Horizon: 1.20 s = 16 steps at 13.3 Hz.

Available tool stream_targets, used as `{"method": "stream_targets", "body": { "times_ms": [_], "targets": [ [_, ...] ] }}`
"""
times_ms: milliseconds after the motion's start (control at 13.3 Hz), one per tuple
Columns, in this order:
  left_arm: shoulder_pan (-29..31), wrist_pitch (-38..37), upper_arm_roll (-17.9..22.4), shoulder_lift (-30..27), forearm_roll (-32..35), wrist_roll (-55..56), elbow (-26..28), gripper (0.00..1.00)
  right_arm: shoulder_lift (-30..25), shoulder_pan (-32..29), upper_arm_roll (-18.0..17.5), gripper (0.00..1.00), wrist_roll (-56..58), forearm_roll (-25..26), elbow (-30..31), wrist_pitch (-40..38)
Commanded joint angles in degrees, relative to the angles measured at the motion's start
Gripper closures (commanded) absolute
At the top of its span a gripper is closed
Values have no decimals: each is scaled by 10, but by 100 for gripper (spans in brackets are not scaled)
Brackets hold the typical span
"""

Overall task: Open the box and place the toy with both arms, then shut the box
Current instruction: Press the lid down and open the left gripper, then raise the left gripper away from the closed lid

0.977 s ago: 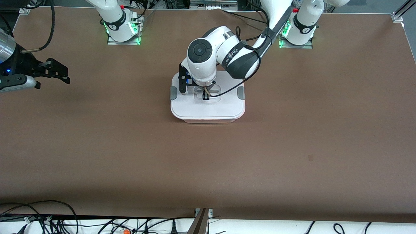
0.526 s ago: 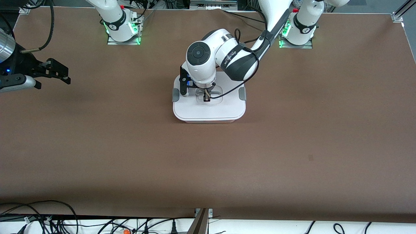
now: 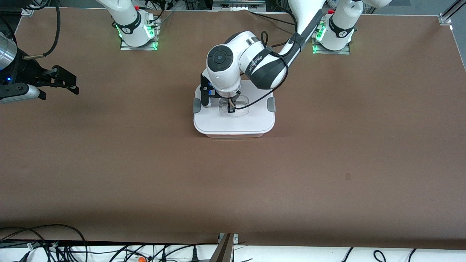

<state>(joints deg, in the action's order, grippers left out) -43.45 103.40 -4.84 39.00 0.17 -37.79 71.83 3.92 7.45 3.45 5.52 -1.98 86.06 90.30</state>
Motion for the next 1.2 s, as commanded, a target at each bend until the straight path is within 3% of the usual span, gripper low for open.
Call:
{"method": "stream_targets", "body": {
  "times_ms": [0,601,977,1127],
  "targets": [
    [-7,-2,4,8,6,16,-19,0,2,-5,-2,0,-6,-11,-11,-8],
    [48,-81,11,-9,4,79,-122,0,2,-6,-2,0,-5,-11,-11,-8],
    [63,-120,114,-41,0,104,-131,0,2,-6,-2,0,-5,-12,-11,-8],
    [96,-116,144,-48,-3,102,-130,0,2,-7,-2,0,-5,-12,-10,-8]
  ]
}}
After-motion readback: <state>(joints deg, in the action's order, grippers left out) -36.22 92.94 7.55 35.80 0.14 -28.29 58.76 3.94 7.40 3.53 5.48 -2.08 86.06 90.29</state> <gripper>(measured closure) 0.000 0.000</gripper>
